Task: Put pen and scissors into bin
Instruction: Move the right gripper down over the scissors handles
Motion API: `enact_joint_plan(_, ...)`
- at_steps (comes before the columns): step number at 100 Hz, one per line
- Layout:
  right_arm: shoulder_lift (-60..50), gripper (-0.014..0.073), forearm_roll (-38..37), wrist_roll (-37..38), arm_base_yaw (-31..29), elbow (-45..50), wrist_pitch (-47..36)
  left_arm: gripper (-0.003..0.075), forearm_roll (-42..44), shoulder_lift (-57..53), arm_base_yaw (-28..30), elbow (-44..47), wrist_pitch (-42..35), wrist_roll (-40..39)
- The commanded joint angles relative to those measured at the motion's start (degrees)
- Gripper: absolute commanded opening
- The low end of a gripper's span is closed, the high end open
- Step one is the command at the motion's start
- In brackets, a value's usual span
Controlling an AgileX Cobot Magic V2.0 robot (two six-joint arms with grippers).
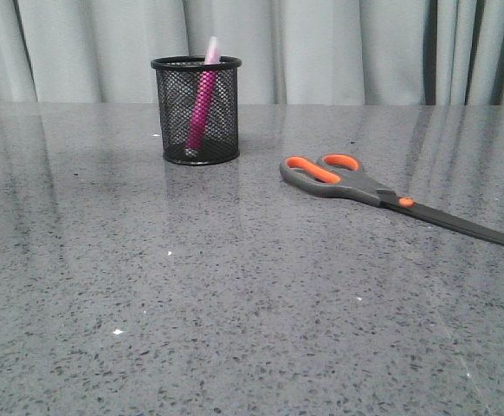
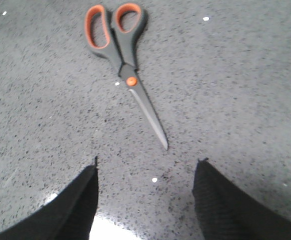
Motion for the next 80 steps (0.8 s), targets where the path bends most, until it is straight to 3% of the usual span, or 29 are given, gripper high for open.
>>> enact_joint_plan(1,2.13,0.0379,3.84,-4.09,1.15,-1.87,-2.21,-0.0022,4.24,-3.65,1.10,-0.30,0.35,-7.94)
enact_joint_plan(48,15.19,0.0382,5.53,-8.92,11.36,-10.98,-6.09,-0.0022,4.26,-30.00,3.16,28.91,-15.48,-8.19)
enact_joint_plan(80,27.50,0.0382,2.00,-8.92,13.02,-19.38,-5.61,-0.0022,4.01,-47.27,3.16,39.88,-20.30,-8.83)
